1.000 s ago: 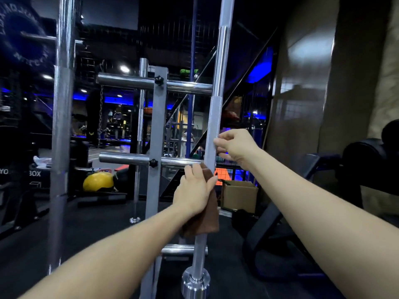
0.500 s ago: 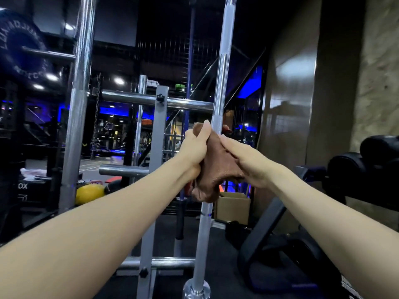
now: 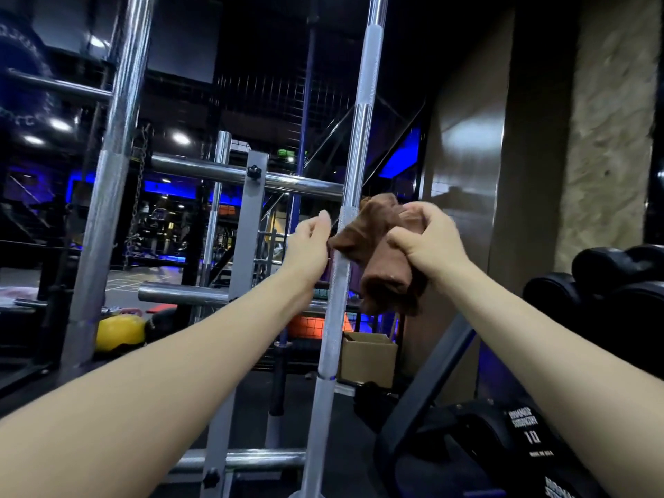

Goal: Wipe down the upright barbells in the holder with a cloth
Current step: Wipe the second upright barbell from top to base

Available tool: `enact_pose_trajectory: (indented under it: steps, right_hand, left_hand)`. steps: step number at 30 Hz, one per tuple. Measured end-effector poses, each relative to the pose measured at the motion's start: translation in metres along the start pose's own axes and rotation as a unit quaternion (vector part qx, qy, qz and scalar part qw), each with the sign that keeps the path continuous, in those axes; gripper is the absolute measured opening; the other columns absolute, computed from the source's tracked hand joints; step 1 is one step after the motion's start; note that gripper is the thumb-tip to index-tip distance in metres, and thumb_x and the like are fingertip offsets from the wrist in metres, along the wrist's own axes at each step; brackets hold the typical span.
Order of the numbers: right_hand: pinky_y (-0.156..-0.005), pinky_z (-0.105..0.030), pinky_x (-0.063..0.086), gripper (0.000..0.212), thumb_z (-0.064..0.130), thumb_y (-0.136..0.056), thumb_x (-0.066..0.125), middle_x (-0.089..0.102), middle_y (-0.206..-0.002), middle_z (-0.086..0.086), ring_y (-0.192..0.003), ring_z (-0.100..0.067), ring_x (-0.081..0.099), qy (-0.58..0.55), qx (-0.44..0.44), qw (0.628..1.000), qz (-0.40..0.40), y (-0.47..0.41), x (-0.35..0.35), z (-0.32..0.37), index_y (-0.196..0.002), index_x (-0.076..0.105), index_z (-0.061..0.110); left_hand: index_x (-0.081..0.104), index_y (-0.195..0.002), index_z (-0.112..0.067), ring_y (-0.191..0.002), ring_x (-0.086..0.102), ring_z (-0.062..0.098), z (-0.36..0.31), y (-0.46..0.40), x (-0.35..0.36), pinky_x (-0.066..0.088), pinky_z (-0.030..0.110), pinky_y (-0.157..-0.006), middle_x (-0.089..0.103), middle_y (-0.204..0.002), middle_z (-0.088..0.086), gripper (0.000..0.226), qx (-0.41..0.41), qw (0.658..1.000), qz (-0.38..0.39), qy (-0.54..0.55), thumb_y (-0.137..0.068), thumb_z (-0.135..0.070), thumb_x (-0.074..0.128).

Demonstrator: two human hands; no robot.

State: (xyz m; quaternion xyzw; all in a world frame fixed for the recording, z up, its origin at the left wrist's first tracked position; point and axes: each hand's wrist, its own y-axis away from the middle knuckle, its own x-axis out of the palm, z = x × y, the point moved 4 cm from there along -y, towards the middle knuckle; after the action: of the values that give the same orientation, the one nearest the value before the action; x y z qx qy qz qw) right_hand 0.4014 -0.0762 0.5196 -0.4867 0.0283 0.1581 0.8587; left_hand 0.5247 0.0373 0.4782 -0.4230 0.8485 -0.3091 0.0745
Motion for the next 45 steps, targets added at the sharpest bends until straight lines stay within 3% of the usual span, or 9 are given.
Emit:
enact_pose_trajectory:
  steps: [5,8,11,14,17,21,29,36,45]
  right_hand:
    - [-0.09,-0.031,0.033,0.058,0.028,-0.086,0.063,0.048,-0.13,-0.006,-0.116,-0.024,0.045,0.133,-0.095,0.984,-0.074,-0.006,0.03,0.015,-0.139,0.042,0.02]
    - [-0.106,-0.053,0.025,0.064,0.048,-0.095,0.044,0.018,-0.152,-0.003,-0.135,-0.027,0.022,0.186,-0.124,0.974,-0.031,0.013,0.081,0.004,-0.15,0.014,0.038]
    - [-0.109,-0.061,0.026,0.061,0.06,-0.09,0.023,-0.001,-0.152,0.013,-0.138,-0.034,0.012,0.157,-0.173,0.972,-0.031,0.017,0.103,-0.006,-0.149,0.017,0.044]
    - [-0.099,-0.059,0.04,0.051,0.048,-0.093,0.028,0.01,-0.146,0.014,-0.129,-0.034,0.022,0.143,-0.206,0.967,-0.039,0.021,0.108,-0.014,-0.14,0.043,0.036]
    - [-0.091,-0.059,0.044,0.04,0.034,-0.093,0.037,0.024,-0.143,0.008,-0.122,-0.032,0.025,0.181,-0.261,0.948,-0.04,0.045,0.114,-0.033,-0.128,0.058,0.032]
    - [-0.085,-0.055,0.043,0.048,0.032,-0.095,0.044,0.033,-0.135,0.01,-0.111,-0.023,0.03,0.187,-0.282,0.94,-0.047,0.024,0.101,-0.024,-0.139,0.031,0.048]
    - [-0.073,-0.052,0.048,0.035,0.044,-0.093,0.043,0.046,-0.127,0.003,-0.108,-0.025,0.029,0.229,-0.304,0.919,-0.105,-0.013,0.101,-0.001,-0.119,0.059,0.028]
    - [-0.078,-0.051,0.046,0.029,0.046,-0.089,0.046,0.045,-0.125,0.006,-0.105,-0.029,0.035,0.196,-0.316,0.927,-0.039,0.025,0.104,-0.027,-0.109,0.06,0.031]
    - [-0.082,-0.022,0.023,0.023,0.031,-0.09,0.059,0.042,-0.122,-0.008,-0.102,-0.028,0.038,0.124,-0.281,0.948,-0.087,-0.018,0.09,-0.001,-0.111,0.055,0.021]
  left_hand:
    - [0.041,-0.136,-0.012,-0.105,0.044,0.011,0.043,-0.002,-0.012,0.033,0.024,-0.083,0.049,-0.129,0.0,0.04,-0.03,0.992,0.034,-0.12,-0.099,-0.027,0.045]
    - [0.051,-0.127,-0.013,-0.1,0.052,0.012,0.069,0.004,-0.012,0.039,0.019,-0.068,0.058,-0.122,0.001,0.031,-0.059,0.983,0.076,-0.154,-0.101,-0.027,0.041]
    - [0.058,-0.111,-0.023,-0.093,0.056,0.008,0.09,0.007,-0.012,0.044,0.017,-0.067,0.064,-0.106,-0.004,0.02,-0.056,0.981,0.114,-0.148,-0.102,-0.026,0.041]
    - [0.063,-0.119,-0.019,-0.085,0.058,0.002,0.106,0.005,-0.015,0.047,0.02,-0.076,0.07,-0.096,-0.01,0.026,-0.067,0.984,0.124,-0.106,-0.1,-0.024,0.045]
    - [0.061,-0.122,-0.022,-0.061,0.055,-0.01,0.108,0.005,-0.018,0.045,0.01,-0.062,0.071,-0.091,-0.012,0.029,-0.069,0.985,0.125,-0.096,-0.099,-0.011,0.046]
    - [0.059,-0.128,-0.018,-0.107,0.063,0.011,0.109,0.008,-0.019,0.048,0.03,-0.098,0.069,-0.113,-0.001,0.031,-0.087,0.982,0.15,-0.07,-0.099,-0.017,0.049]
    - [0.065,-0.117,-0.014,-0.085,0.064,0.004,0.125,0.0,-0.017,0.053,0.012,-0.071,0.07,-0.103,0.001,0.026,-0.128,0.981,0.145,0.027,-0.099,-0.017,0.047]
    - [0.061,-0.123,-0.011,-0.088,0.063,0.005,0.117,0.009,-0.013,0.052,0.016,-0.08,0.069,-0.104,0.003,0.029,-0.156,0.976,0.129,0.078,-0.097,-0.019,0.05]
    - [0.063,-0.122,-0.013,-0.093,0.061,0.01,0.123,0.008,-0.013,0.051,0.019,-0.085,0.068,-0.11,0.006,0.028,-0.158,0.976,0.128,0.083,-0.098,-0.015,0.049]
